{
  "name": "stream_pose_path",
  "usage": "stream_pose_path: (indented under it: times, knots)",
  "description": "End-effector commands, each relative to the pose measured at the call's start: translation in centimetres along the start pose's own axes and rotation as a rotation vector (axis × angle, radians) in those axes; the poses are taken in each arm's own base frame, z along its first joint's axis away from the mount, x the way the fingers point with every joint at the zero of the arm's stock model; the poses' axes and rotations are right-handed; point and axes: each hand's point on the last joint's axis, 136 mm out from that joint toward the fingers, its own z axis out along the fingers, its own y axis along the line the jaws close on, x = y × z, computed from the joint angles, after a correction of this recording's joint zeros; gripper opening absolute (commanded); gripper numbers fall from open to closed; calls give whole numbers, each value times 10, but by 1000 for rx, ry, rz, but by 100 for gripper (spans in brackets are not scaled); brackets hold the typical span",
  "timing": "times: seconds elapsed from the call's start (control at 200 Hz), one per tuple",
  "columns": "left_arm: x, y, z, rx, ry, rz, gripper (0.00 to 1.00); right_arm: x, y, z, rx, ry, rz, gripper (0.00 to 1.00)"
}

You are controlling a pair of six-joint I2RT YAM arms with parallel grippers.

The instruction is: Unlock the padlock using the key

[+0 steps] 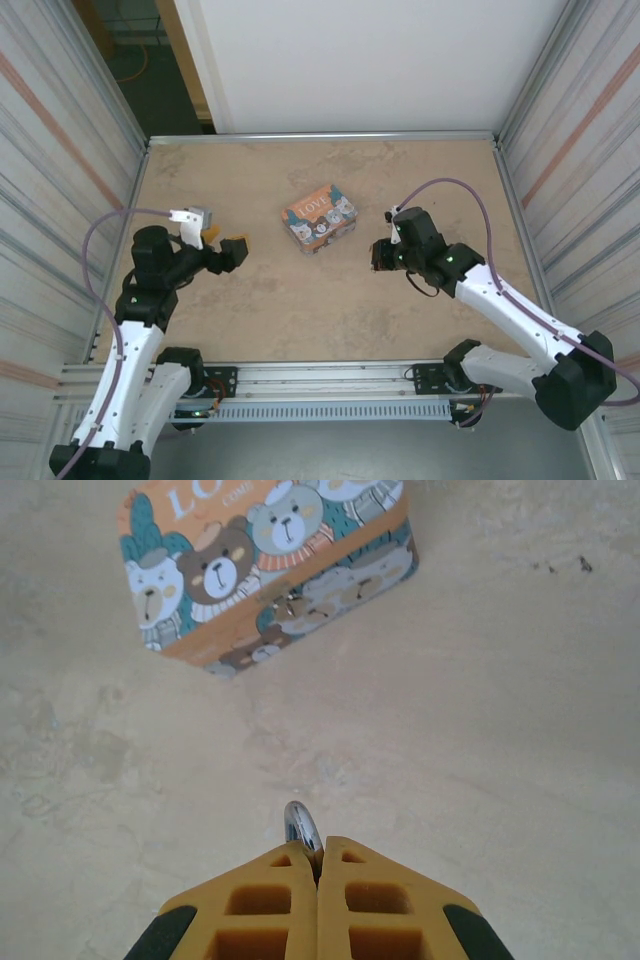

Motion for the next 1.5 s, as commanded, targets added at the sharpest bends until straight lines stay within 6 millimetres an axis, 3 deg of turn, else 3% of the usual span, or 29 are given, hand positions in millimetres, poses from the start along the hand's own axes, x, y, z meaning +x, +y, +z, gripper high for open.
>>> stream_pose_path:
  times: [0.0, 0.235, 0.872, 1.498]
  knots:
    - [-13, 5, -2, -30, -54, 49, 91, 7, 6, -3, -8, 69, -11, 0]
    - [-3, 25, -3, -117, -19, 14, 91, 32, 6, 7, -3, 191, 38, 0]
    - [0, 31, -4, -140, -5, -9, 92, 99, 31, 48, -14, 449, -6, 0]
    - [4, 35, 0, -139, 16, -33, 92, 124, 38, 86, -26, 570, 6, 0]
